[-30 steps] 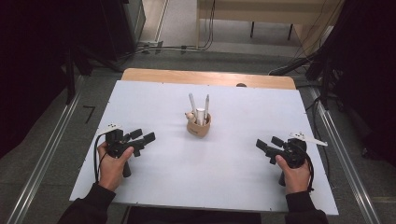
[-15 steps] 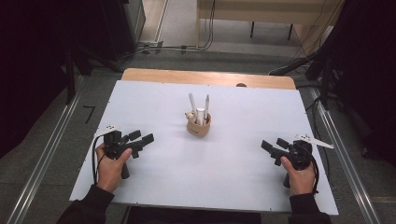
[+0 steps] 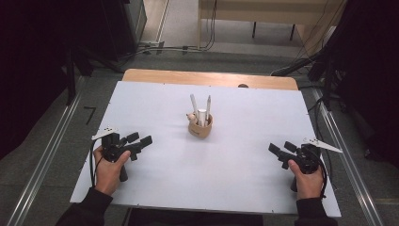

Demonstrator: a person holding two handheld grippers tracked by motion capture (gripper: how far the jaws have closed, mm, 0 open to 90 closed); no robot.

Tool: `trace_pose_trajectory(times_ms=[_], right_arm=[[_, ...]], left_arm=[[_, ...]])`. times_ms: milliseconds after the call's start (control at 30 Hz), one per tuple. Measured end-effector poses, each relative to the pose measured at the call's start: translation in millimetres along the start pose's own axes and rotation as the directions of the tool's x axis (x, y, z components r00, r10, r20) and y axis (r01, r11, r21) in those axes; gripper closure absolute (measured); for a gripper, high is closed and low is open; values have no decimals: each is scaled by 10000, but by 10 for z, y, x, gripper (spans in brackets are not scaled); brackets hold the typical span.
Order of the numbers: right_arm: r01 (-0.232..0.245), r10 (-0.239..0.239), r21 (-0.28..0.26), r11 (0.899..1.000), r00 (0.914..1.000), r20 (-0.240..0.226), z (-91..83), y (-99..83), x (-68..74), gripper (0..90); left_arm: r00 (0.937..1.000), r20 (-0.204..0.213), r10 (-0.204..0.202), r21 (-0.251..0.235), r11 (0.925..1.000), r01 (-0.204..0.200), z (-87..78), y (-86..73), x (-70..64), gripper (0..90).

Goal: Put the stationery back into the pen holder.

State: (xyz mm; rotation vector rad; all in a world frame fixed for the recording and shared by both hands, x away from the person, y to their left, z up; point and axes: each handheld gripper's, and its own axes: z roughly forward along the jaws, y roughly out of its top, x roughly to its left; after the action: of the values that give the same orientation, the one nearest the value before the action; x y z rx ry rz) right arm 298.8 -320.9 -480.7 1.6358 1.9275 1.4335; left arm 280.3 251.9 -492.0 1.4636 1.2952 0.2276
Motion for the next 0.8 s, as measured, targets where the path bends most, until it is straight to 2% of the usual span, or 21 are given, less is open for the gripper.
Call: trace_pose_trajectory(times_ms=[167, 433, 700, 800], right_arm=[[-66, 66, -21, 10000, 9999, 133, -33, -9, -49, 138], [-103, 104, -44, 9999, 9994, 335, -70, -14, -112, 138], [-146, 148, -33, 9999, 9985, 522, -97, -23, -164, 138], [-128, 129, -10, 9999, 9980, 617, -103, -29, -188, 138]], left_arm=[[9999, -138, 53, -1, 10000, -53, 4, -2, 15, 210], [9988, -477, -134, -62, 9999, 131, -5, 2, 93, 211], [9964, -805, -269, -74, 9996, 264, -18, 9, 165, 211], [9945, -1028, -192, -80, 9998, 185, -18, 10, 189, 211]])
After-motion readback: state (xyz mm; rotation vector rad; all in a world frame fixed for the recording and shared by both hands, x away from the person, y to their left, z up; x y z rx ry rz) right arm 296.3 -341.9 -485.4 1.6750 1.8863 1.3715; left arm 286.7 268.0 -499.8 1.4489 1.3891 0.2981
